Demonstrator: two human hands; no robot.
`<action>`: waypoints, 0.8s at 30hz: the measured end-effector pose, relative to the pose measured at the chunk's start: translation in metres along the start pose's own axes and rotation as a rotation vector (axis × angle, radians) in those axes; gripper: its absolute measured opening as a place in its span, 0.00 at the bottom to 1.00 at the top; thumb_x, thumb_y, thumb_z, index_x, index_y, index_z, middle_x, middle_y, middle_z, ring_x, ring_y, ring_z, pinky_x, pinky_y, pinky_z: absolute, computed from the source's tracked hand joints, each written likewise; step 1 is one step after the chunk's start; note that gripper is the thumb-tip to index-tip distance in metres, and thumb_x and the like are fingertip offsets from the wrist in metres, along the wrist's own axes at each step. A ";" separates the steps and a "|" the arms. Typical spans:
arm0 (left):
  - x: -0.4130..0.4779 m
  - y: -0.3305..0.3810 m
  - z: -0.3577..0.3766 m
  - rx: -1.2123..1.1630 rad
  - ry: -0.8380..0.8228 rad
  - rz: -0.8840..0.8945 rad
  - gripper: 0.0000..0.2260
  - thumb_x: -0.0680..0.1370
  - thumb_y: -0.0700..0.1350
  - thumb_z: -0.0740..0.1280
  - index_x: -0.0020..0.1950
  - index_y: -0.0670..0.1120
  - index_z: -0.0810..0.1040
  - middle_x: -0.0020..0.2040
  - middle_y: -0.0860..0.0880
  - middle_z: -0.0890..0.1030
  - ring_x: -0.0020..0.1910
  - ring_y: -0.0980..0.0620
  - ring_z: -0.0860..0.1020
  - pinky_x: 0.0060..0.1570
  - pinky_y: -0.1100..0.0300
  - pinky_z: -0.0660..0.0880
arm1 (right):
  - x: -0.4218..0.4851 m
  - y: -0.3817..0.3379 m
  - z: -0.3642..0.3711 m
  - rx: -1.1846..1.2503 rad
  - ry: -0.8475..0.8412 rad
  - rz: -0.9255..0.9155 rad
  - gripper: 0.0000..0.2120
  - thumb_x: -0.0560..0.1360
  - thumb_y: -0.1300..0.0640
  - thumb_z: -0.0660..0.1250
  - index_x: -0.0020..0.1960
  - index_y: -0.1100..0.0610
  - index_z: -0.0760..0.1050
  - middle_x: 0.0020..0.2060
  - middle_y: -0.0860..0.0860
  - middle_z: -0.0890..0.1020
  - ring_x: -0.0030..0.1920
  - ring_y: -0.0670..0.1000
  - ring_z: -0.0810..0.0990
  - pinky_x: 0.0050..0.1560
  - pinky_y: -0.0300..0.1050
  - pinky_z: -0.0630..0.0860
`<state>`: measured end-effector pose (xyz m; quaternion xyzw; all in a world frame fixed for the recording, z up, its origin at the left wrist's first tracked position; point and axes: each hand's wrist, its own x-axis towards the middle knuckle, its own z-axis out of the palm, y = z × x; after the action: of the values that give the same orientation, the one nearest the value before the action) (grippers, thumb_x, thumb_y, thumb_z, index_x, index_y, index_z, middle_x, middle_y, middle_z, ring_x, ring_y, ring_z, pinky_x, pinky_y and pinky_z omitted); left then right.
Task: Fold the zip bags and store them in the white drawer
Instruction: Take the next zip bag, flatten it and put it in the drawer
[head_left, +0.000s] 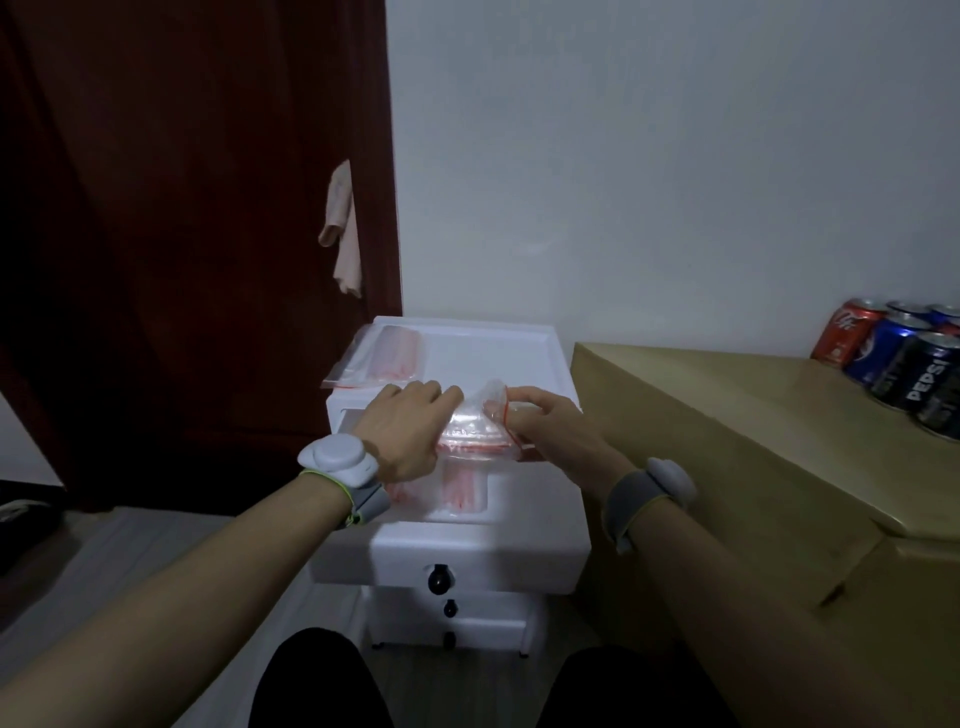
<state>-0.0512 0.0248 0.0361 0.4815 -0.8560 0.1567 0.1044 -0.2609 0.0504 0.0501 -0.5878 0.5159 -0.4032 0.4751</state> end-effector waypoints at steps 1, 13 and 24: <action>0.000 0.000 0.001 0.007 0.012 0.001 0.17 0.69 0.42 0.65 0.57 0.49 0.67 0.47 0.48 0.73 0.46 0.44 0.73 0.45 0.53 0.66 | 0.000 0.000 0.002 -0.025 -0.018 -0.009 0.14 0.74 0.50 0.73 0.58 0.54 0.80 0.51 0.55 0.84 0.48 0.55 0.84 0.50 0.51 0.83; 0.013 -0.014 -0.005 0.011 -0.099 -0.109 0.18 0.71 0.50 0.66 0.58 0.48 0.68 0.52 0.48 0.75 0.51 0.44 0.74 0.52 0.51 0.68 | 0.007 0.010 0.003 0.070 0.026 0.018 0.12 0.74 0.62 0.73 0.57 0.57 0.79 0.40 0.55 0.81 0.35 0.50 0.81 0.36 0.45 0.80; 0.048 -0.040 -0.012 -0.284 -0.036 -0.641 0.21 0.72 0.49 0.66 0.59 0.48 0.59 0.58 0.45 0.74 0.51 0.40 0.77 0.47 0.49 0.71 | 0.022 0.018 -0.045 0.207 0.523 0.010 0.14 0.76 0.61 0.70 0.59 0.60 0.73 0.51 0.58 0.78 0.40 0.53 0.79 0.29 0.41 0.78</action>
<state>-0.0411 -0.0283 0.0703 0.7092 -0.6762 -0.0132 0.1992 -0.3055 0.0218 0.0422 -0.4096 0.5801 -0.5892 0.3855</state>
